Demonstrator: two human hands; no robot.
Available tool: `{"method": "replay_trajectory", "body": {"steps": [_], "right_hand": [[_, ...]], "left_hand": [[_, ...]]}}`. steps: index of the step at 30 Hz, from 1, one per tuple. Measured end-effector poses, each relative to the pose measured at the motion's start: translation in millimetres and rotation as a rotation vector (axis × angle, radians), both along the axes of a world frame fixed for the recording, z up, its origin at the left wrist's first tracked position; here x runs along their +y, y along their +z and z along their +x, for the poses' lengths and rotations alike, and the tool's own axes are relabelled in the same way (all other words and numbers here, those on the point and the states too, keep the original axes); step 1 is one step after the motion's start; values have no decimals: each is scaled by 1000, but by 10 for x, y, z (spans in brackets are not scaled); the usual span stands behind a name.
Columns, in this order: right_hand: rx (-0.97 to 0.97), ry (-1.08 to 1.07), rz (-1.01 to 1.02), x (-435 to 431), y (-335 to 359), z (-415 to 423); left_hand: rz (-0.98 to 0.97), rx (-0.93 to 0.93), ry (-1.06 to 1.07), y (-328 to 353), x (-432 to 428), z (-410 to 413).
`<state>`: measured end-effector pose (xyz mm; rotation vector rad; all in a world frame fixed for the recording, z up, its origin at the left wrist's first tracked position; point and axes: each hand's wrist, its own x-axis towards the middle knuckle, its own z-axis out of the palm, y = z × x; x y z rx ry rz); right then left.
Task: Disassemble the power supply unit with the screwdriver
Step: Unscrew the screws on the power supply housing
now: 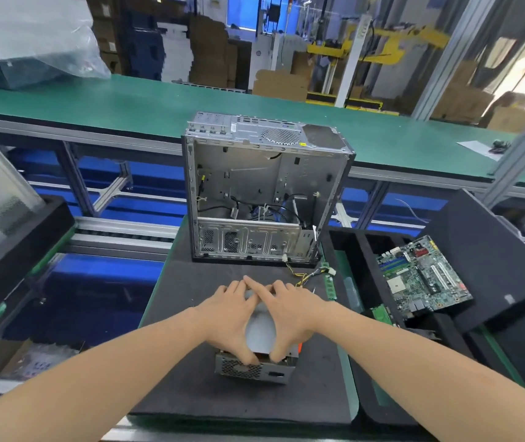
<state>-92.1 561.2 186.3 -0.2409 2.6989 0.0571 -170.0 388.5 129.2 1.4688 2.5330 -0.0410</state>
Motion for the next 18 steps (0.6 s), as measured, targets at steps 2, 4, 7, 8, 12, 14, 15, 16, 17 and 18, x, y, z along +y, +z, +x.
{"method": "replay_trajectory", "body": {"steps": [2,4,7,8,12,14,15,16,17,18], "right_hand": [[20,-7,6,-22,2,24],[70,8,21,-35,-36,81],[57,-5,5,0,-13,67],[34,-22,-15,11,21,36],[6,-41,-36,7,108,-12],[14,-39,-31,19,129,-5],[13,-36,-29,25,139,-9],[12,-31,-26,29,149,-13],[15,-25,-23,27,156,-15],[19,-19,-17,21,158,-14]], "left_hand": [[36,-48,-26,8,-83,-39],[112,-153,-49,3,-212,-79],[252,-314,-3,7,-375,-111],[283,-343,23,7,-408,-119],[325,-432,72,-25,-469,-138],[380,-482,90,-77,-492,-119],[420,-515,121,-105,-506,-103],[461,-555,160,-133,-523,-81],[493,-598,199,-163,-538,-59],[512,-643,231,-196,-550,-38]]}}
